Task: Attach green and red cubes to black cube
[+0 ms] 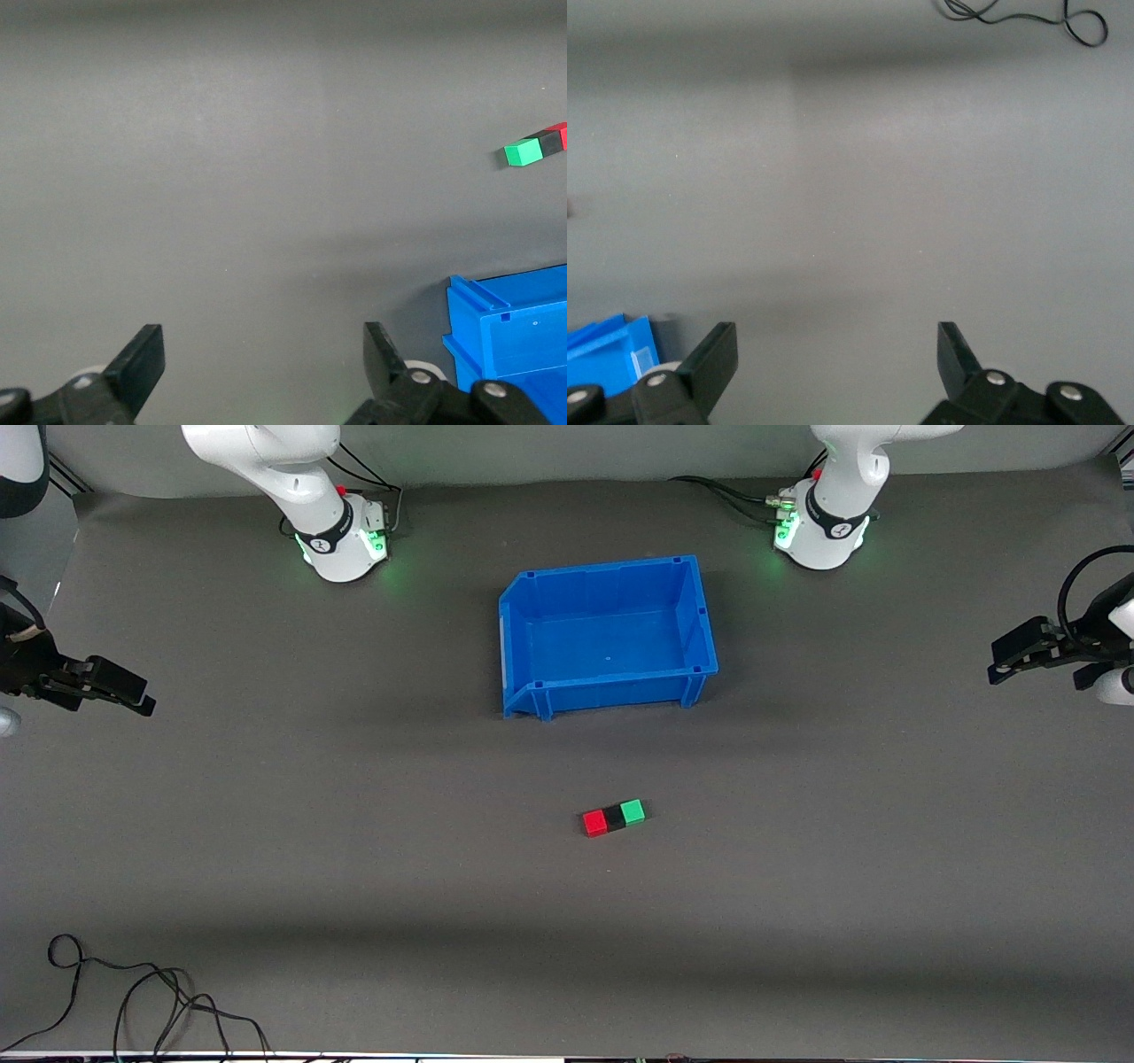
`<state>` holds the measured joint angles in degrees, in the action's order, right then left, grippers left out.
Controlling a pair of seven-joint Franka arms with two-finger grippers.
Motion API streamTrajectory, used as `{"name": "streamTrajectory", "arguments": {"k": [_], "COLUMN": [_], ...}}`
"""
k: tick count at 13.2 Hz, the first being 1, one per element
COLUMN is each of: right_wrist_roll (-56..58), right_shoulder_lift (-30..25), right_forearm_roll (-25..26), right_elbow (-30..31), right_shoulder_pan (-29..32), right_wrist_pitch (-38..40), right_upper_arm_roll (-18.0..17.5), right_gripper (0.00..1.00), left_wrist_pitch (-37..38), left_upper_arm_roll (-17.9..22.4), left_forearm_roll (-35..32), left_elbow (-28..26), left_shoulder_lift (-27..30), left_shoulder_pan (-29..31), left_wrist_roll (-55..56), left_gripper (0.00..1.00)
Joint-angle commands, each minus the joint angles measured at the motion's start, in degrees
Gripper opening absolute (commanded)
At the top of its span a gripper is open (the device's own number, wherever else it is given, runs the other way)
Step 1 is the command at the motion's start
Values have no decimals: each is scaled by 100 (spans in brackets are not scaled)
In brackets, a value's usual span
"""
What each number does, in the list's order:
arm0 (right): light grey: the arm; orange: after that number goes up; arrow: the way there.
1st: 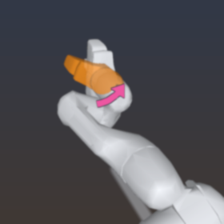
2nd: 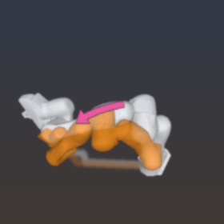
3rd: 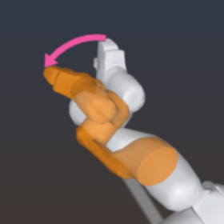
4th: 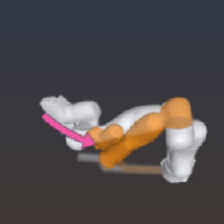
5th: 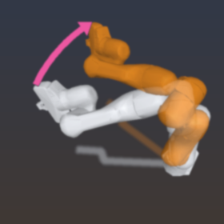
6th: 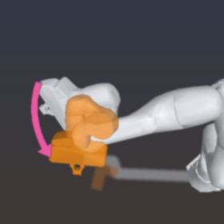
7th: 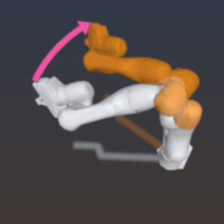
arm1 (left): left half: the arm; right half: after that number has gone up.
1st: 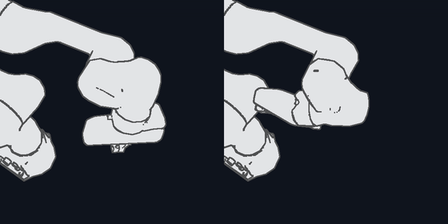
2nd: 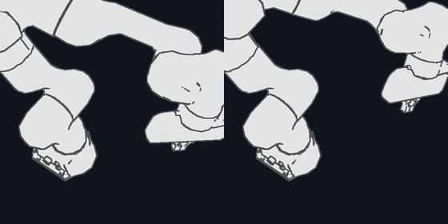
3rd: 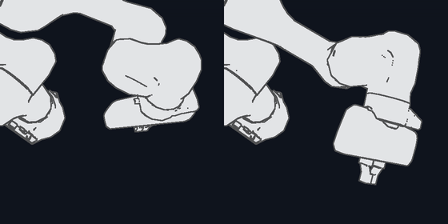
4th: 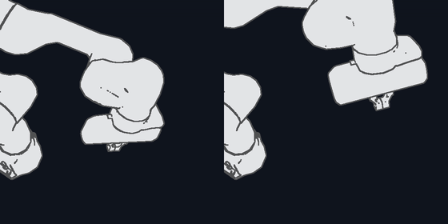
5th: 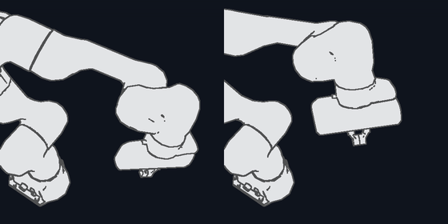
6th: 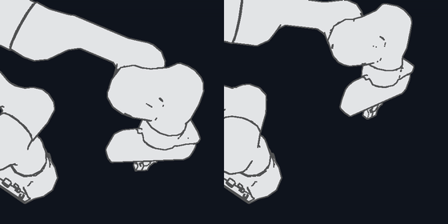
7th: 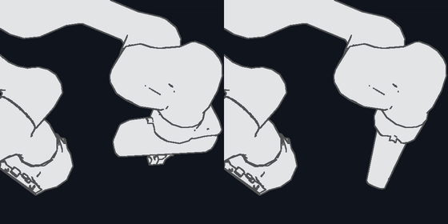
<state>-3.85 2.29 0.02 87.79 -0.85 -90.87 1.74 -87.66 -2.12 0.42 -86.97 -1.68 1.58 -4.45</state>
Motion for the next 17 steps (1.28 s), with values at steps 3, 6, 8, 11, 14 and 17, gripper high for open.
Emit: {"name": "streamTrajectory", "arguments": {"k": [3,6,8,11,14,17], "right_wrist_roll": [235,226,209,174,139,121], "right_shoulder_lift": [-272,-308,-317,-282,-229,-220], "right_forearm_roll": [121,42,25,16,-246,-283], "right_elbow": [186,247,265,265,239,230], "right_shoulder_pan": [-143,-135,-135,-135,-117,-126], "right_wrist_pitch": [16,69,157,157,201,201], "right_upper_arm_roll": [98,99,99,99,116,107], "right_gripper": [100,100,100,100,100,100], "left_wrist_pitch": [153,57,38,82,153,65], "left_upper_arm_roll": [221,335,344,283,291,291], "left_forearm_roll": [-68,-86,-85,-86,-86,-94], "left_elbow": [49,40,-39,-39,-48,-48], "left_shoulder_lift": [45,1,-16,10,-8,-16], "left_shoulder_pan": [-167,-158,-175,-246,-158,-61], "left_wrist_roll": [-12,-21,-12,-12,120,58], "left_gripper": [100,100,100,100,100,100]}}
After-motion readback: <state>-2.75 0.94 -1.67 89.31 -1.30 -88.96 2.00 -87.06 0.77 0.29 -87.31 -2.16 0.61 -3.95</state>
